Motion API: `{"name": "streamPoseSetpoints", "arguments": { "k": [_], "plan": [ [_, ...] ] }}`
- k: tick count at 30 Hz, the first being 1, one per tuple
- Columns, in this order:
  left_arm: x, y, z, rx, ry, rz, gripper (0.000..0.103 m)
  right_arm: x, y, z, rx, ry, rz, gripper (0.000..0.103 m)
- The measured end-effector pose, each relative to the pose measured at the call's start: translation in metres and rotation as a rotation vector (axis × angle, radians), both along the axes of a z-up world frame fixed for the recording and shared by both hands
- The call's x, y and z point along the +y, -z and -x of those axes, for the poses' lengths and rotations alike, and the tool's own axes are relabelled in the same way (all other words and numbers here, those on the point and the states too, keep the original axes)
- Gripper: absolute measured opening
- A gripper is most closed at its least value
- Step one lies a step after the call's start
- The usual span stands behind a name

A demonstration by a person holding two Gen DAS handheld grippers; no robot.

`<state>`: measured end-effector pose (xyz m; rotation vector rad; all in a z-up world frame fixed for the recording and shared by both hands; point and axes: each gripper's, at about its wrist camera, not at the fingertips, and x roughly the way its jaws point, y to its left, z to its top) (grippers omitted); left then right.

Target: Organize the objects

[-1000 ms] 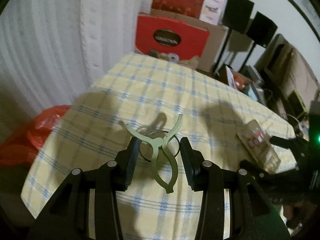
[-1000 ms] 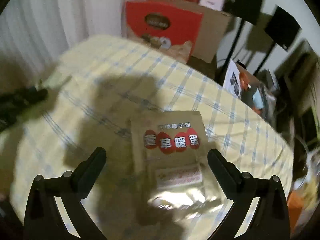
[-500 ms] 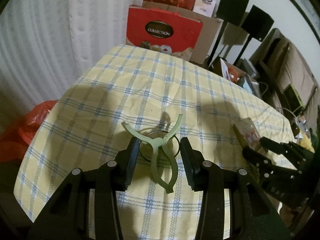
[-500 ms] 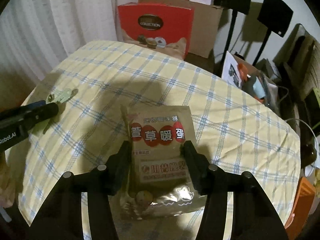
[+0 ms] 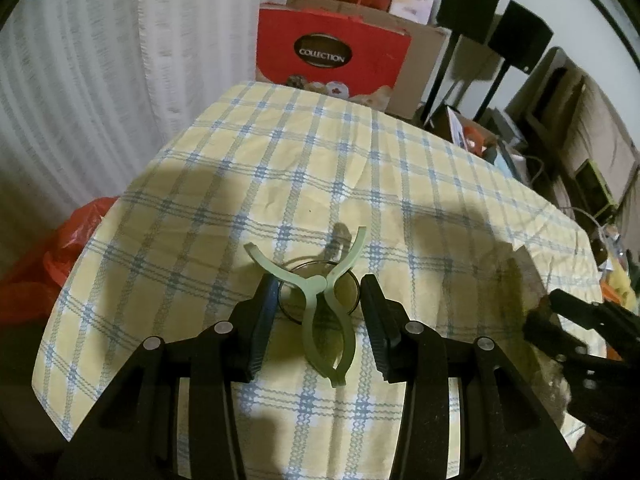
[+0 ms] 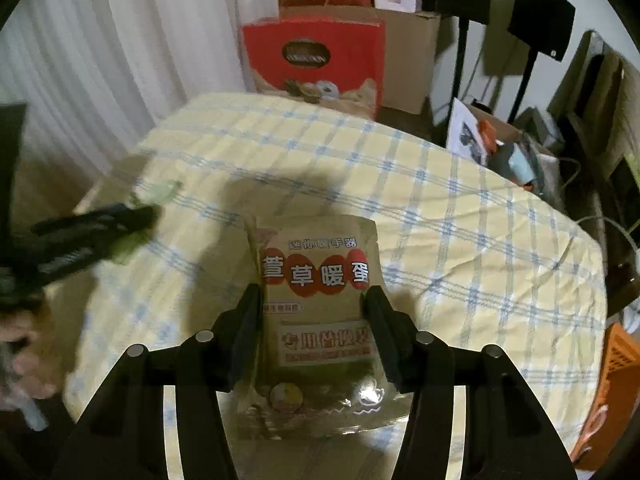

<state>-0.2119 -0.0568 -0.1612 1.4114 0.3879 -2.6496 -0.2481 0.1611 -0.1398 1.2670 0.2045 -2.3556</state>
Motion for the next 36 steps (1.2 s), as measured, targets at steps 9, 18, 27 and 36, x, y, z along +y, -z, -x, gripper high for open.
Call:
{"name": "streamPoseSetpoints", "arguments": {
  "k": [9,18,27,36],
  "plan": [
    [0.009,-0.014,-0.005,0.028,0.03,-0.01,0.04,0.024,-0.04,-0.022,0.074,0.065,0.032,0.054],
    [0.031,-0.033,-0.014,0.057,0.076,0.031,0.04,0.065,-0.058,-0.033,0.082,0.2,-0.027,0.018],
    [0.044,-0.027,-0.01,0.043,0.1,0.031,0.04,0.074,-0.016,-0.021,0.043,0.177,-0.077,0.098],
    [0.044,-0.022,-0.006,0.044,0.091,0.022,0.04,0.075,0.029,-0.006,0.018,0.134,-0.088,0.102]
  ]
}}
